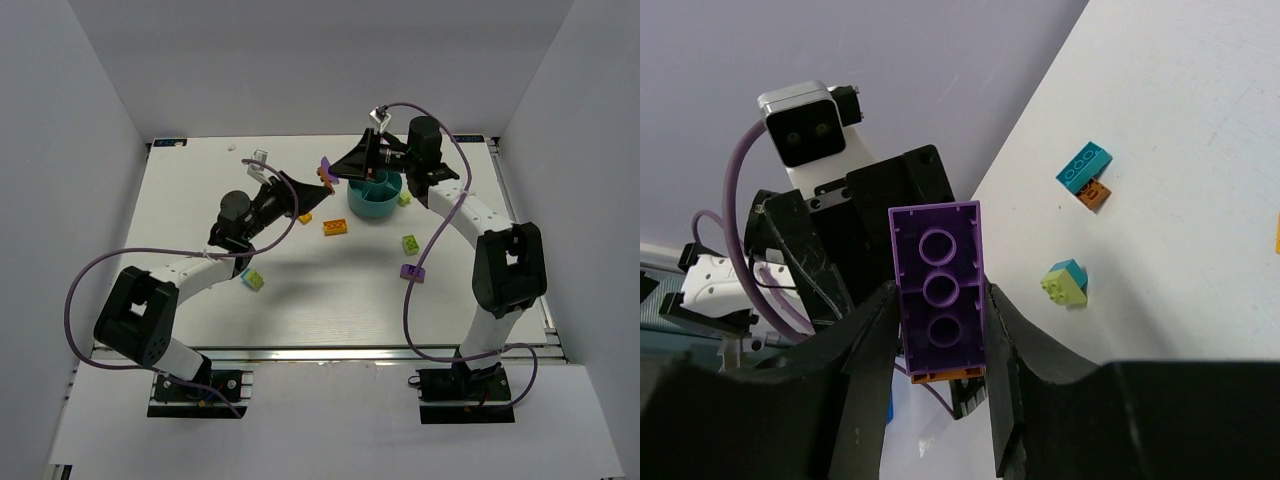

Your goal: Sort the legos into containers by color

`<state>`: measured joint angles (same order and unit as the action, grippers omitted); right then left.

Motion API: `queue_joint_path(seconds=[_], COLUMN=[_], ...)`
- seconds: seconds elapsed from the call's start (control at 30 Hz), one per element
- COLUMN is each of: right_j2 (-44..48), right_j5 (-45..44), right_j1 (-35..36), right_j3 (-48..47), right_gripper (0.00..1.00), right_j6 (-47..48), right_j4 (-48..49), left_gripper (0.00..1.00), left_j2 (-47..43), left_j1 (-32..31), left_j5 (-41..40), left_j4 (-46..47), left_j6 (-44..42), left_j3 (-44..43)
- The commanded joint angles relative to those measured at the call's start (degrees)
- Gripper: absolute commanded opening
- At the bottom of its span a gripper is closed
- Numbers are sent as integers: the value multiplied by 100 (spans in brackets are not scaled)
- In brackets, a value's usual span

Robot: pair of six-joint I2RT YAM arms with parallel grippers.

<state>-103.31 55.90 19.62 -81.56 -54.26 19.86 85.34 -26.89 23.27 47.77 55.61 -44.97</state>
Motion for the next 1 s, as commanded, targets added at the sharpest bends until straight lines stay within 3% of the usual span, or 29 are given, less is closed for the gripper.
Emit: queue_joint_path(seconds=[0.0, 0.3, 0.6, 0.77, 0.97], right_j2=[364, 425, 452, 469, 478], right_j5=[105, 97, 88, 88, 79], right_j1=[60, 77, 104, 112, 104], right_j3=[61, 149, 132, 132, 167], right_gripper=[0, 0, 0, 0, 0], right_j6=[-111, -129, -155, -173, -181], right_j4=[299, 317, 352, 361, 361], left_gripper=[72, 64, 48, 48, 40], left_j2=[-9, 123, 255, 290, 360], left_j1=[-61, -70, -79, -79, -79], left_j5=[117, 204, 284, 284, 301], left_j4=[329, 838, 1077, 1129, 1384], left_j6=[107, 380, 564, 591, 740], left_j3=[-196, -144, -135, -135, -152])
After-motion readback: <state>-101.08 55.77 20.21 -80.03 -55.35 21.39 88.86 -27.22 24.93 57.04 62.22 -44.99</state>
